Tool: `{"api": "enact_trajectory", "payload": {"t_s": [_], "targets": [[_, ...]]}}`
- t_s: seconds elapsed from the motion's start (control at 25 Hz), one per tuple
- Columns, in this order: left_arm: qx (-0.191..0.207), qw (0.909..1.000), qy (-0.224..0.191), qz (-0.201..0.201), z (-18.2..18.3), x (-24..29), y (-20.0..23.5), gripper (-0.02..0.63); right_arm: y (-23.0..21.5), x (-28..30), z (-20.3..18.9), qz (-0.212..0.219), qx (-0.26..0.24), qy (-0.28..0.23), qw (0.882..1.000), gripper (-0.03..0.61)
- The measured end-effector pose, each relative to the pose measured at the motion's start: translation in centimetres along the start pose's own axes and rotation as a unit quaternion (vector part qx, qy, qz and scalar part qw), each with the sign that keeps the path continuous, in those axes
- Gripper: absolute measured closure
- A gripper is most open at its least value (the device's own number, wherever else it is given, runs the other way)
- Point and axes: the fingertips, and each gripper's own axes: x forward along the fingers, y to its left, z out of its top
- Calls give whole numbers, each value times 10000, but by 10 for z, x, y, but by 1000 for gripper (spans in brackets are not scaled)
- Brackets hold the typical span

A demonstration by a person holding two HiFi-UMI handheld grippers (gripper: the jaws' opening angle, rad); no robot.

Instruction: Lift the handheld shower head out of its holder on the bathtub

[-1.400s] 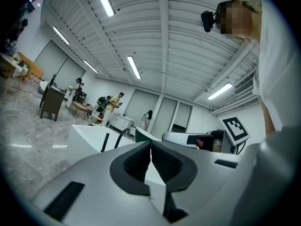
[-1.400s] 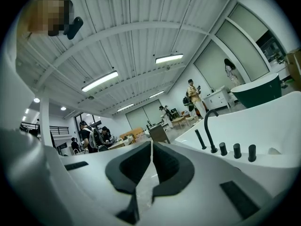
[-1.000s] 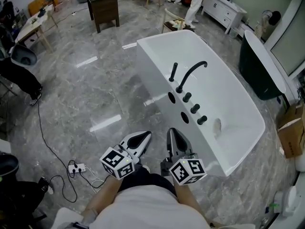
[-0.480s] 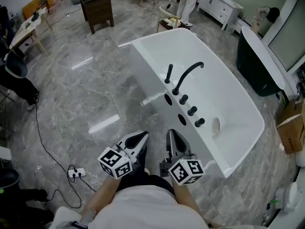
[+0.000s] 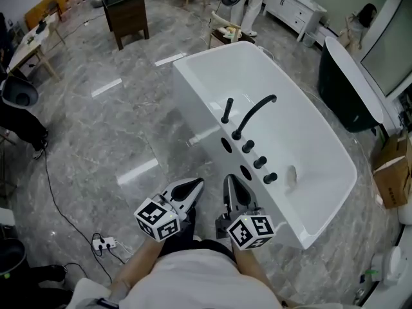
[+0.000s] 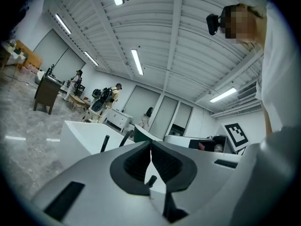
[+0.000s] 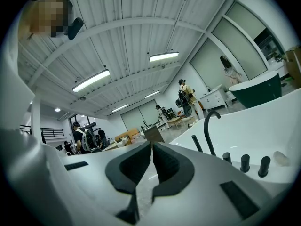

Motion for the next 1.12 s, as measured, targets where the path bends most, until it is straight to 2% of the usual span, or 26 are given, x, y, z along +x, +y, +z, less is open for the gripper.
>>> {"api": "enact_trajectory", "payload": {"t_s": [0.36, 0.68, 1.12], "targets": [[53, 9998, 3, -213, 42, 42, 50, 601, -15, 68, 25, -129, -22, -108, 9999, 558], [-21, 9991, 68, -417, 65, 75, 90, 601, -27, 119, 35, -248, -43, -40, 9997, 558], [-136, 9979, 226, -586, 72, 106, 132, 601, -40, 168, 31, -322, 31, 61, 9995, 558]]}}
